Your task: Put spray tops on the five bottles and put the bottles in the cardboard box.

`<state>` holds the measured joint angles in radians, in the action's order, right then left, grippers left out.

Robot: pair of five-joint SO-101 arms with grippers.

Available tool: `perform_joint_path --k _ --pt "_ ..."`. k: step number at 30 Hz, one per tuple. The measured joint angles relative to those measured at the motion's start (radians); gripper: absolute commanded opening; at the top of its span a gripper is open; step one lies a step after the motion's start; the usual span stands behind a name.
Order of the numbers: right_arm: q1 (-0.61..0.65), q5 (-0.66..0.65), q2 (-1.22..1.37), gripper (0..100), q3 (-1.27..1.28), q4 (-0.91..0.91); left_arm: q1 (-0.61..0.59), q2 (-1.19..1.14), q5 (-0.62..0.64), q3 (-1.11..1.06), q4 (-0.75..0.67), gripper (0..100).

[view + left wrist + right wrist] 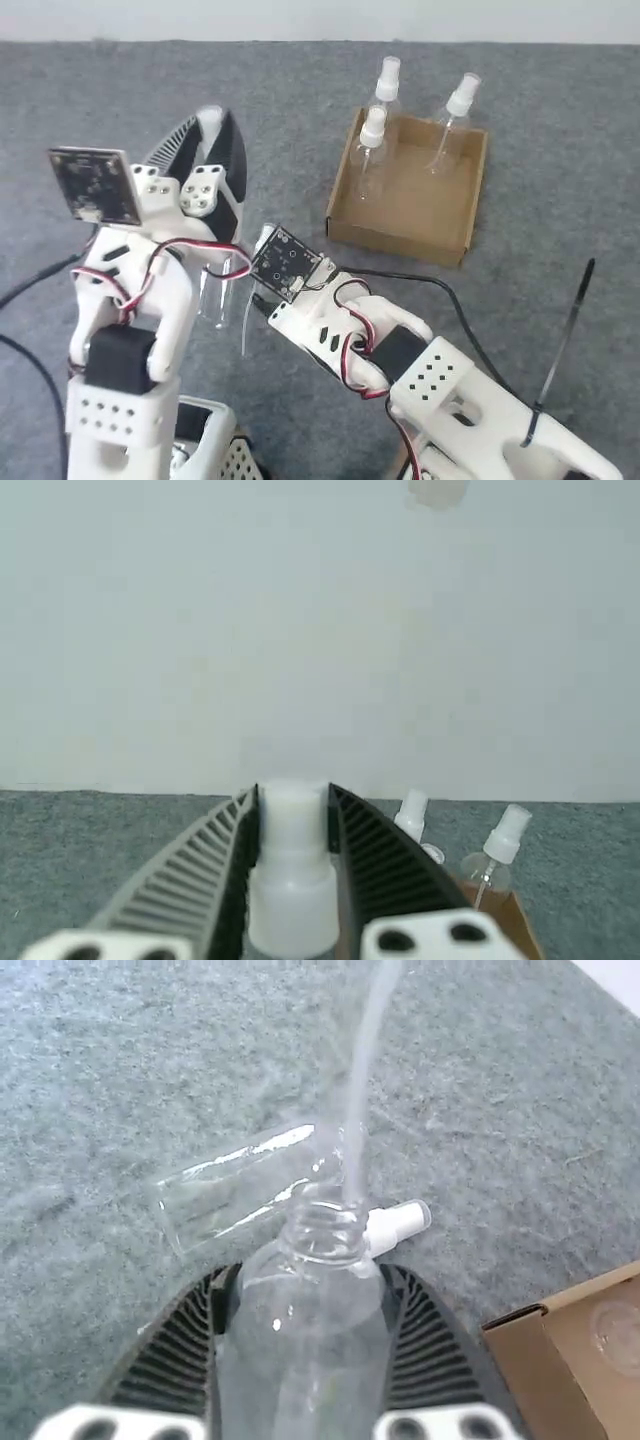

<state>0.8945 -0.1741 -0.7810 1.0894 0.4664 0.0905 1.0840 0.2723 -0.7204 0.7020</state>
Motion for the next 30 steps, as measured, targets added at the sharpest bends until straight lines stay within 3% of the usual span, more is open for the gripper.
perform_joint_path --k 23,30 --pt "-0.002 0.000 0.000 0.7 0.083 -0.018 0.000 -0.002 0.000 -0.169 -0.035 1" --pt "-0.012 0.000 -0.055 0.7 0.218 -0.292 0.035 -0.002 0.000 -0.169 0.029 1"
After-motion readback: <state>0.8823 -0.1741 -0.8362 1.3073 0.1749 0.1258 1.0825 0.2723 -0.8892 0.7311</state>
